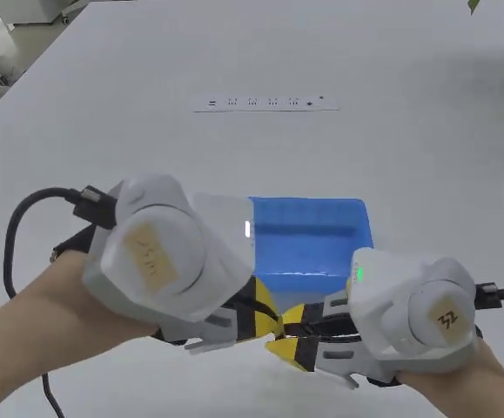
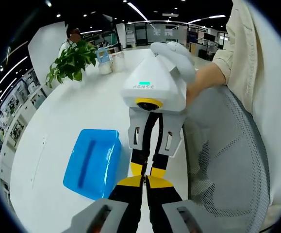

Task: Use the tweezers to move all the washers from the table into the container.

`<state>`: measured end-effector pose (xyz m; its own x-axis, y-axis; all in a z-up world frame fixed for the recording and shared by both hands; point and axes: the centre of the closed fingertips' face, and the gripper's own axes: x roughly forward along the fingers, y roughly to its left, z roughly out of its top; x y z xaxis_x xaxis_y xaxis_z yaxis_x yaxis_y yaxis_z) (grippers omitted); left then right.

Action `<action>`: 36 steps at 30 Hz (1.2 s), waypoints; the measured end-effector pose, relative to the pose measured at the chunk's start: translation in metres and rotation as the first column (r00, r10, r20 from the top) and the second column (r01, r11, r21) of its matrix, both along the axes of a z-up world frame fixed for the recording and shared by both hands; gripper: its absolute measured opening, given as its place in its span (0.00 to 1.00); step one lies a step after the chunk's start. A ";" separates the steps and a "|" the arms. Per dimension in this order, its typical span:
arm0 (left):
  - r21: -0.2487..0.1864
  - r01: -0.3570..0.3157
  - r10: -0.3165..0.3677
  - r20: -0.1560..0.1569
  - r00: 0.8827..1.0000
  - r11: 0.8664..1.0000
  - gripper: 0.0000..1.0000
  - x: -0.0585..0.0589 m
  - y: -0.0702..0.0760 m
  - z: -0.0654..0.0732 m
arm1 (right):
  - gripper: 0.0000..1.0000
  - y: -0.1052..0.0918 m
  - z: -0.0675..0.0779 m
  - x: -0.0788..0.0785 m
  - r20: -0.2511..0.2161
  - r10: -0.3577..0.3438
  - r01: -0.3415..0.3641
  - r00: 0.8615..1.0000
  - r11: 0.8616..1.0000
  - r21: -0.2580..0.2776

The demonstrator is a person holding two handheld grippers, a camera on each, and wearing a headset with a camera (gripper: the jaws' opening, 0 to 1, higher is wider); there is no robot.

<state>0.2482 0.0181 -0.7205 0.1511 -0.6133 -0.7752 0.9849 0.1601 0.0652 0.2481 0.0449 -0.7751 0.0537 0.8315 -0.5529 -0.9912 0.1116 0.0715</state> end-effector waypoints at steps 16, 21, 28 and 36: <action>-0.377 -0.436 0.430 -0.106 0.897 0.817 0.53 0.006 0.027 0.035 | 0.02 -0.011 0.001 0.014 -0.122 -0.165 0.168 0.979 0.986 0.017; -0.439 -0.525 0.538 -0.106 0.836 0.729 0.75 0.006 0.042 0.040 | 0.02 -0.012 0.019 0.015 -0.177 -0.209 0.227 0.962 0.970 0.091; -0.540 -0.595 0.667 -0.081 0.741 0.596 0.91 0.014 0.056 0.060 | 0.02 -0.019 0.047 0.019 -0.147 -0.234 0.254 0.961 0.957 0.137; -0.576 -0.610 0.708 -0.074 0.702 0.545 0.98 0.013 0.068 0.067 | 0.02 -0.033 0.073 0.037 -0.095 -0.298 0.311 0.950 0.936 0.164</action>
